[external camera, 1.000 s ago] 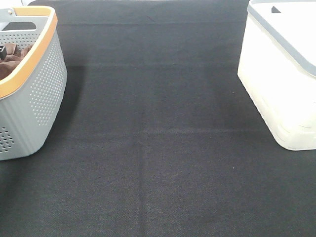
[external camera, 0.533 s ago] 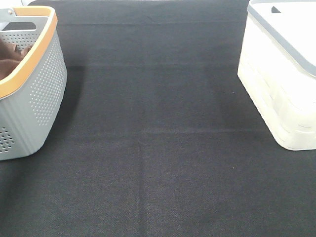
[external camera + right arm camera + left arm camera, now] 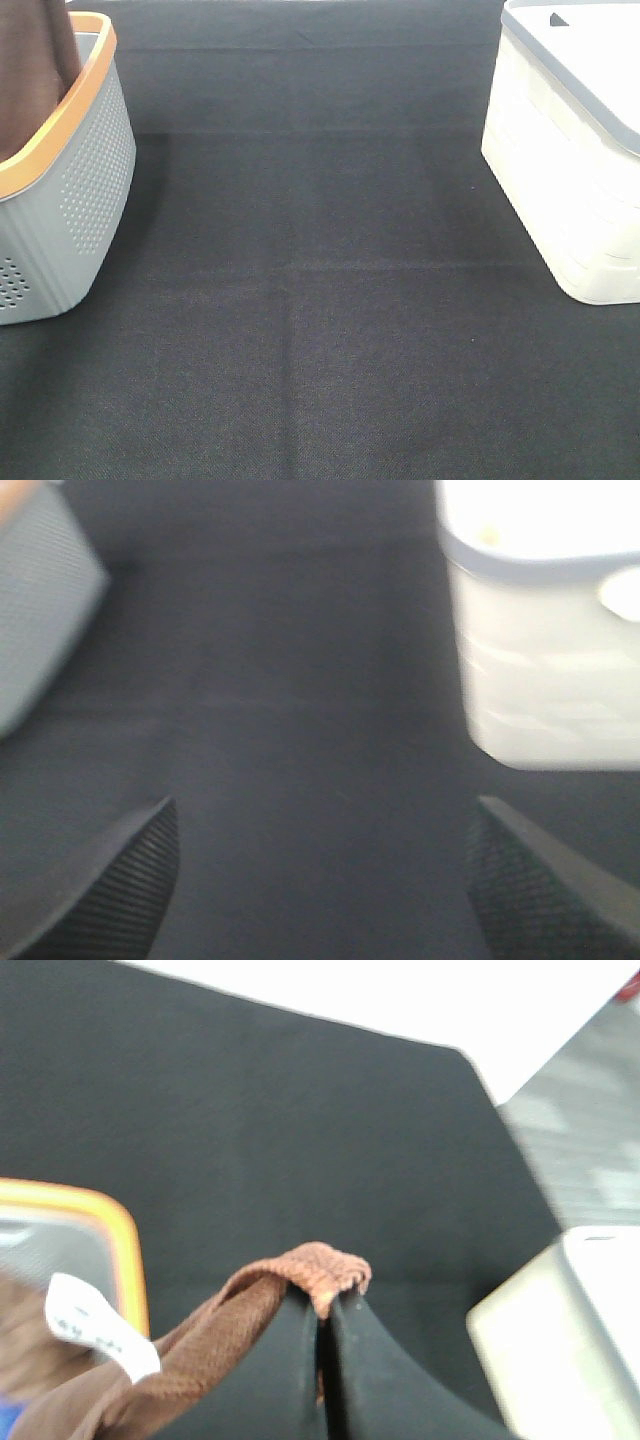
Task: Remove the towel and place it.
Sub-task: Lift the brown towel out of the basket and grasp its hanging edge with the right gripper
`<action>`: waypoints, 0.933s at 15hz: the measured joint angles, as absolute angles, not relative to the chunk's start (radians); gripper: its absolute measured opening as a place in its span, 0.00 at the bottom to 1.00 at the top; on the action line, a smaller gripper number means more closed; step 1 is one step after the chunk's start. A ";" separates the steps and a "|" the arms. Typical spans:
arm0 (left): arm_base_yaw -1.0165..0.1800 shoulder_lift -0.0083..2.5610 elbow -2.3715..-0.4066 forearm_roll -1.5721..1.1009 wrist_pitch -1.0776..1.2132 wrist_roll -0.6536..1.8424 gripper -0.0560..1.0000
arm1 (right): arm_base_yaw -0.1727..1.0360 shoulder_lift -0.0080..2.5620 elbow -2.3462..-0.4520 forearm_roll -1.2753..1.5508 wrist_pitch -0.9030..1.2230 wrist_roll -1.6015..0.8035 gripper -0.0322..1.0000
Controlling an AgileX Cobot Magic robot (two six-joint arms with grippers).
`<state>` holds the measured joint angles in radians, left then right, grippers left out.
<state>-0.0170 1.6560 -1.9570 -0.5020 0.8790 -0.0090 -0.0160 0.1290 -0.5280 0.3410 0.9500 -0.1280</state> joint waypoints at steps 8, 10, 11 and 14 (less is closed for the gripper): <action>-0.337 1.656 -1.957 -0.535 0.602 0.009 0.05 | 0.327 0.740 -0.814 0.539 0.763 -0.579 0.68; -0.385 1.657 -1.957 -0.527 0.572 0.009 0.05 | 0.437 0.898 -0.900 0.539 0.693 -0.666 0.68; -0.407 1.657 -1.957 -0.518 0.558 0.009 0.05 | 0.486 0.966 -0.930 0.539 0.647 -0.702 0.68; -0.459 1.657 -1.957 -0.505 0.508 0.009 0.05 | 0.603 1.115 -0.966 0.540 0.477 -0.779 0.68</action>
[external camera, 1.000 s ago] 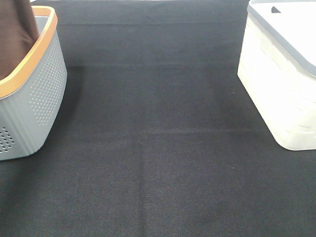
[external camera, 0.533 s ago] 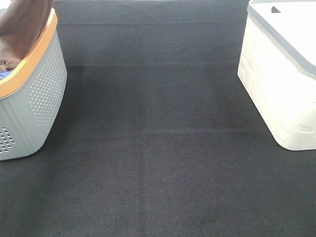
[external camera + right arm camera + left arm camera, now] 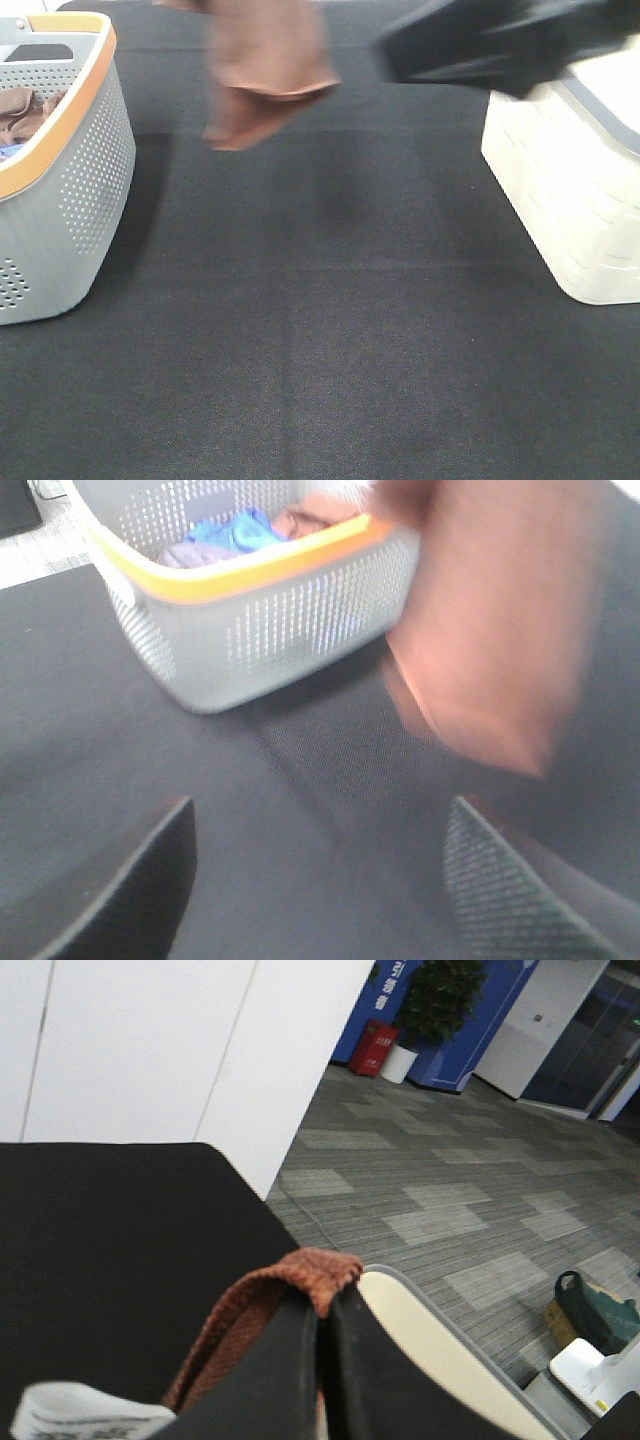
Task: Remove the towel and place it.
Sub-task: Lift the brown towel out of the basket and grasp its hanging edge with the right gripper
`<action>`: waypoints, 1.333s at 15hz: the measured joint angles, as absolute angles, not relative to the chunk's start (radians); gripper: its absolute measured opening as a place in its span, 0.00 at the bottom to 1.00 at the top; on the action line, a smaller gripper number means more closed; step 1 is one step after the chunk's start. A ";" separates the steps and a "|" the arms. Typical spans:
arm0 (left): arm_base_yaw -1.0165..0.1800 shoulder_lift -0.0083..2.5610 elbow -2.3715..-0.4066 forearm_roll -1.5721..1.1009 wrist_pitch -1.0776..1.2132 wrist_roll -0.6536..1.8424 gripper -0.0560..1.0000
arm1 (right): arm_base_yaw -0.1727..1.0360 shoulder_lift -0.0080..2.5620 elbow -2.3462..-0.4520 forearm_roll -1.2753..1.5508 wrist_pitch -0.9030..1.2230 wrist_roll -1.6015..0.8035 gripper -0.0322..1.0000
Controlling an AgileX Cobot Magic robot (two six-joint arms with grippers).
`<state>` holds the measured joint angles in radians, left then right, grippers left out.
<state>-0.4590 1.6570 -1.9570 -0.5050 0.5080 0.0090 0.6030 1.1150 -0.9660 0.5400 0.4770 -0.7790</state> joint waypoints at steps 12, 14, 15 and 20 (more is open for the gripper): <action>-0.482 1.657 -1.957 -0.562 0.477 0.009 0.05 | 0.884 1.432 -0.971 0.526 -0.191 -0.897 0.68; -0.482 1.657 -1.957 -0.562 0.477 0.009 0.05 | 0.955 1.440 -0.974 0.494 -0.266 -0.897 0.68; -0.482 1.657 -1.957 -0.562 0.479 0.009 0.05 | 0.967 1.471 -0.976 0.490 -0.354 -0.897 0.68; -0.482 1.657 -1.957 -0.563 0.505 0.009 0.05 | 0.967 1.575 -0.977 0.590 -0.510 -0.897 0.68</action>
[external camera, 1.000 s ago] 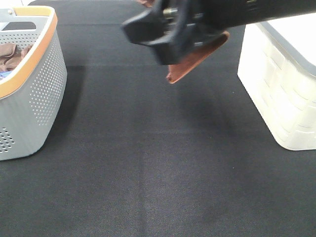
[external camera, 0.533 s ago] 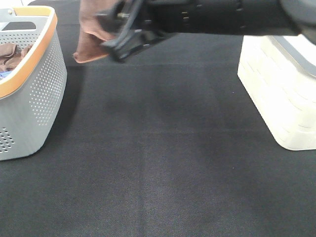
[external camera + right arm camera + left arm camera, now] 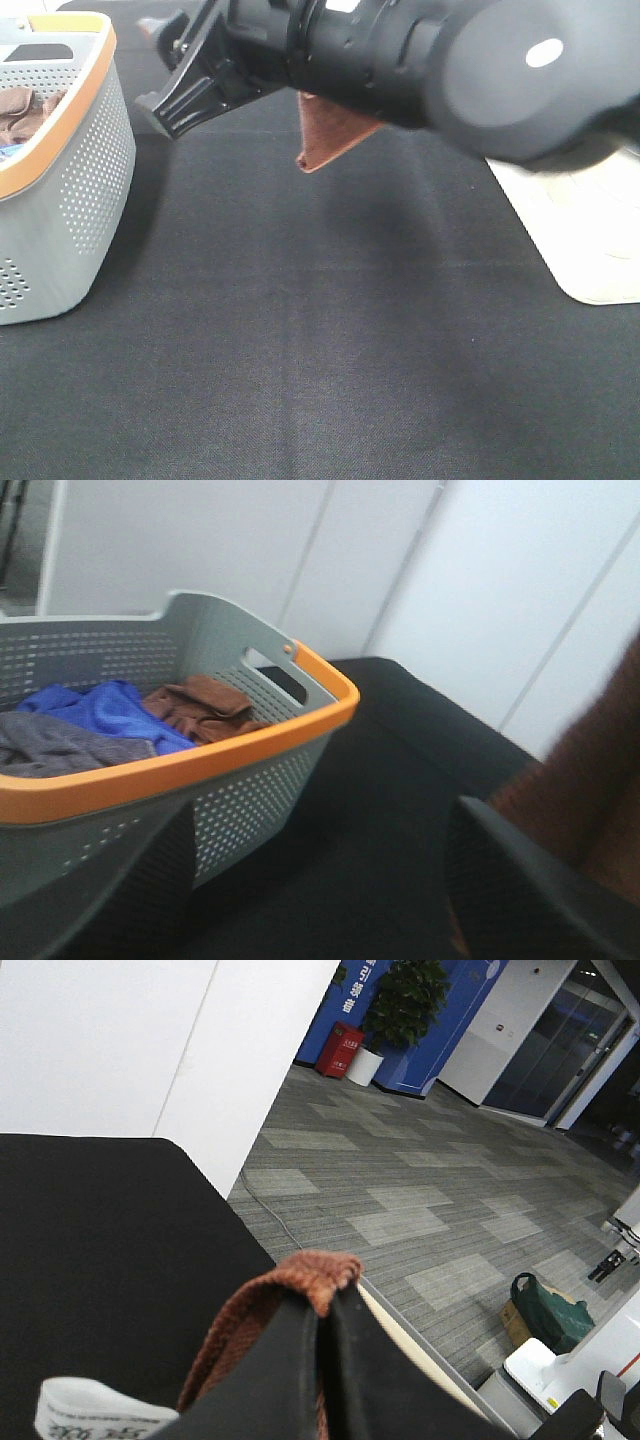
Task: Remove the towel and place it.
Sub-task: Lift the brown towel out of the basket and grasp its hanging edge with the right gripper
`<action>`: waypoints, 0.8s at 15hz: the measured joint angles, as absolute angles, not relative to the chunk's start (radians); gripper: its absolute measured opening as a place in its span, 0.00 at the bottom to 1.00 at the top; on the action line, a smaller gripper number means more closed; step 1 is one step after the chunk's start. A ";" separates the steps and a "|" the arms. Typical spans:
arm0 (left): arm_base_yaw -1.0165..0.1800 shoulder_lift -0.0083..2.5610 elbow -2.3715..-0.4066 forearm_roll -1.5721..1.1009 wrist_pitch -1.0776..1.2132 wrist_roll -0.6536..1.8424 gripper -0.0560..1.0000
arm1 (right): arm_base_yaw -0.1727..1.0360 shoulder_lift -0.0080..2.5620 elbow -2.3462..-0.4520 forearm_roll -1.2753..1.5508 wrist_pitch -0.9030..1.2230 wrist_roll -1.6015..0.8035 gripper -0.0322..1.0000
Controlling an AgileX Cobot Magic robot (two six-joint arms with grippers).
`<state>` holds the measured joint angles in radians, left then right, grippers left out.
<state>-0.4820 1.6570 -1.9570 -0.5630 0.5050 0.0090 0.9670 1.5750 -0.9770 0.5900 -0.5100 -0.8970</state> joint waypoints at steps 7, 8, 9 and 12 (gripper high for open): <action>-0.482 1.604 -1.957 -0.569 0.540 0.009 0.05 | 0.967 1.630 -0.977 0.737 -0.586 -0.929 0.68; -0.482 1.604 -1.957 -0.571 0.547 0.009 0.05 | 0.967 1.637 -0.977 0.679 -0.586 -0.900 0.68; -0.482 1.604 -1.957 -0.572 0.555 0.009 0.05 | 0.967 1.639 -0.977 0.650 -0.586 -0.879 0.68; -0.482 1.596 -1.957 -0.577 0.559 0.009 0.05 | 0.967 1.654 -0.977 0.681 -0.612 -0.873 0.68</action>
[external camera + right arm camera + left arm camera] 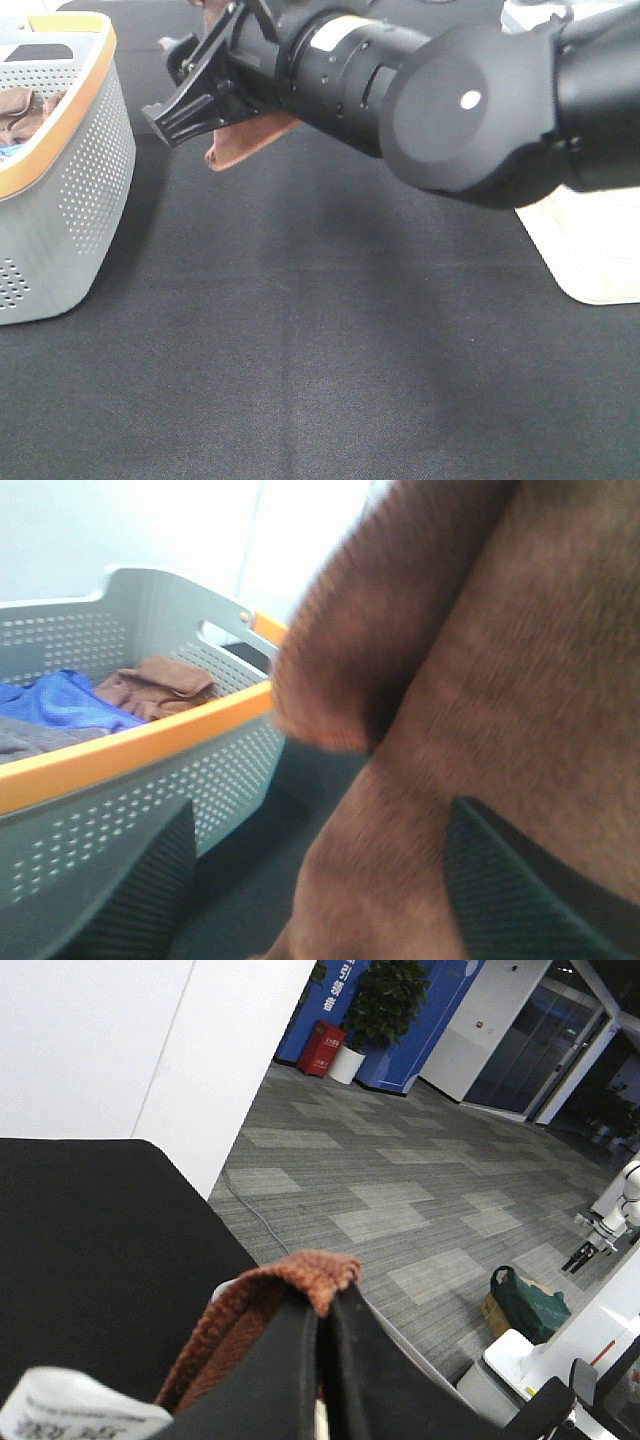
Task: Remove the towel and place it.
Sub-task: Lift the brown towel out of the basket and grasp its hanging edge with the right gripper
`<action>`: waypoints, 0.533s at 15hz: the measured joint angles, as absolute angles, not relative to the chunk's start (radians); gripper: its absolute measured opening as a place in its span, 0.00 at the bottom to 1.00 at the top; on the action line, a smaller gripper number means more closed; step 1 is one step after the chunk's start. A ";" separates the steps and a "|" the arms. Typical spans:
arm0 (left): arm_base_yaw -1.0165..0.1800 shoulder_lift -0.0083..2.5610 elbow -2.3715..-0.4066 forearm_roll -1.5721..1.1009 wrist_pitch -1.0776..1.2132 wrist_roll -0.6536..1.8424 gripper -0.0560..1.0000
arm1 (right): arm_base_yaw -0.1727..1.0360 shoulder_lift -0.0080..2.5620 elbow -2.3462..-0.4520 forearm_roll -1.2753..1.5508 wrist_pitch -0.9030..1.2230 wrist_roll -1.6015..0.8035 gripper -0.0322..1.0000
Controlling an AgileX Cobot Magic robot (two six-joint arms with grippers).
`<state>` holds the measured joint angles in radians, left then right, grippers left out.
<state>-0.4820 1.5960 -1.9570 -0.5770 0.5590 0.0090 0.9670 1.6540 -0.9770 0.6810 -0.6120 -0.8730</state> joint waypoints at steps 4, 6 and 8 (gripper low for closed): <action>-0.482 1.564 -1.957 -0.583 0.621 0.016 0.05 | 0.967 1.659 -0.977 0.943 -0.785 -1.041 0.68; -0.482 1.564 -1.957 -0.586 0.641 0.019 0.05 | 0.967 1.659 -0.977 0.969 -0.853 -1.065 0.69; -0.482 1.564 -1.957 -0.586 0.641 0.027 0.05 | 0.967 1.659 -0.977 1.038 -0.913 -1.096 0.72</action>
